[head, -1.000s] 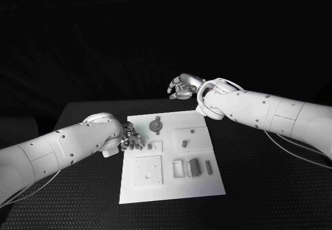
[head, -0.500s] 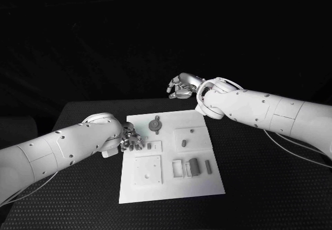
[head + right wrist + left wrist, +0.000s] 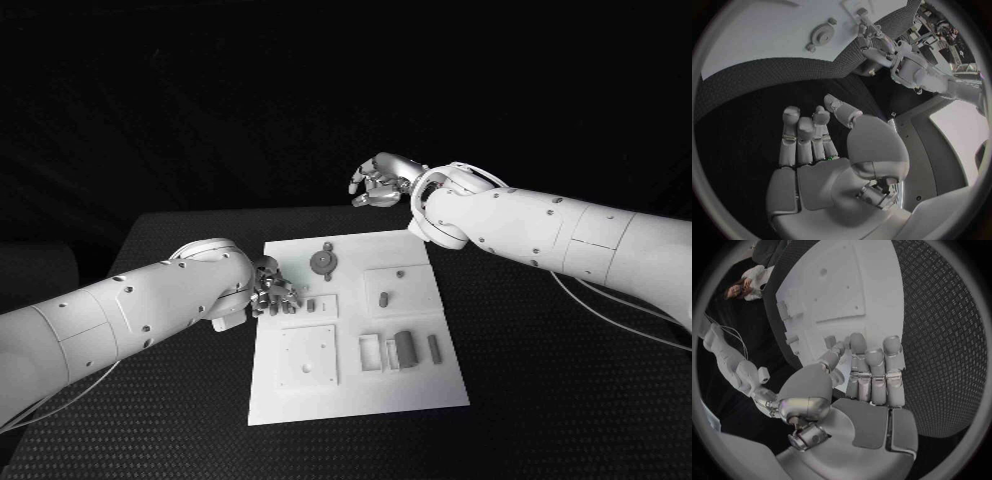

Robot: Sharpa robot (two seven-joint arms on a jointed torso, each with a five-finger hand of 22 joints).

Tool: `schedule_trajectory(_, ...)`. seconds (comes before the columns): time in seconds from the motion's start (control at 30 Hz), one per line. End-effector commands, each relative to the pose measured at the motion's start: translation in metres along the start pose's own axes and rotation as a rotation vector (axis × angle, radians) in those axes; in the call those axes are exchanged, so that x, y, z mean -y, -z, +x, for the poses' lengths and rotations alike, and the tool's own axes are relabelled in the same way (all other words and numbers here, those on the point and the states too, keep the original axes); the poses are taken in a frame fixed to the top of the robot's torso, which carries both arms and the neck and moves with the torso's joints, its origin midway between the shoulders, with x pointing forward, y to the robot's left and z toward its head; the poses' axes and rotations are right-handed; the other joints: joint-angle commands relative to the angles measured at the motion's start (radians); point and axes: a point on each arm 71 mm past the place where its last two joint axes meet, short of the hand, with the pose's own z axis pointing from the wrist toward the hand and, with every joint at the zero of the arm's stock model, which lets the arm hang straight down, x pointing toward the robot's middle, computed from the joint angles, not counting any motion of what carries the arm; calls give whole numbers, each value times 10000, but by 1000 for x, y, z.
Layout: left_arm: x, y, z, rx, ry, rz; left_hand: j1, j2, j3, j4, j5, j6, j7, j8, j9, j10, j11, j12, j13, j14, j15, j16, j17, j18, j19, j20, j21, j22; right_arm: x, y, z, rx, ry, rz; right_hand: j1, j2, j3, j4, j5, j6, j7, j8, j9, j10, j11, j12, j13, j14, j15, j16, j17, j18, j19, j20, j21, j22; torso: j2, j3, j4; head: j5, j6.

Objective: Assemble the parts on the task board

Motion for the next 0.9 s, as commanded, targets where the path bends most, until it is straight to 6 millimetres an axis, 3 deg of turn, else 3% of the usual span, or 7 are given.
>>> schedule_trajectory(0.03,-6,-1,0,252,214,-281,-535,-292,-246,83,-50,-269,134,-194,-123,-82,25,37,23,-72,33,-64,-17,310,-8,-45,26,179,-1,0,0,-64,-19,-80,15,-114,-53,8,20,1482,-55,-41,8,-829,-113,-35,13,-22,-46,-60,10,119,-23,41,-58,133,5,1,-6,4,3)
schedule_trajectory(0.2,-11,-1,-2,383,339,-407,-1212,-662,-691,213,-48,-495,182,-341,-183,-193,64,59,67,-126,50,-80,-38,346,-52,-50,-21,164,0,0,0,-55,-20,-67,3,-125,-51,18,22,1478,-54,-50,5,-832,-112,-37,13,-25,-46,-63,10,119,-24,43,-61,132,0,6,-5,-1,16)
schedule_trajectory(0.6,-18,0,-5,426,871,-476,-1579,-1053,-852,214,-47,-511,169,-350,-171,-288,49,155,158,-172,27,-38,-34,415,-50,-63,-52,164,0,0,0,-51,-19,-60,-4,-133,-44,25,25,1475,-53,-60,2,-836,-111,-39,14,-27,-45,-67,11,119,-24,45,-65,131,5,7,-11,-21,38)
schedule_trajectory(0.77,-18,2,-11,1129,1487,-32,-1442,-974,-744,101,-46,-566,191,-368,-166,-426,72,142,174,-271,40,-62,-43,422,-104,-53,-89,159,1,0,0,-42,-26,-58,-5,-132,-40,27,26,1475,-53,-63,2,-837,-111,-40,15,-28,-45,-67,11,119,-24,45,-65,131,0,8,-7,-30,62)
schedule_trajectory(0.83,-16,4,-13,1410,1663,333,-1050,-771,-499,-176,-42,-666,299,-340,-123,-904,193,-79,86,-670,170,-331,-171,356,-446,65,-296,110,1,0,-1,-34,-27,-49,-5,-133,-39,27,26,1475,-53,-64,1,-837,-111,-40,15,-28,-45,-68,11,119,-24,45,-66,131,-2,8,-4,-37,66)
schedule_trajectory(0.9,-14,6,-14,1564,1809,767,-461,-758,-138,-209,-33,-768,406,-264,-54,-1348,323,-336,-55,-1066,316,-651,-344,268,-833,212,-561,29,1,0,-1,-27,-27,-40,-6,-135,-39,27,26,1474,-53,-66,1,-837,-111,-40,15,-28,-45,-68,11,119,-24,45,-66,131,0,8,-5,-45,80)
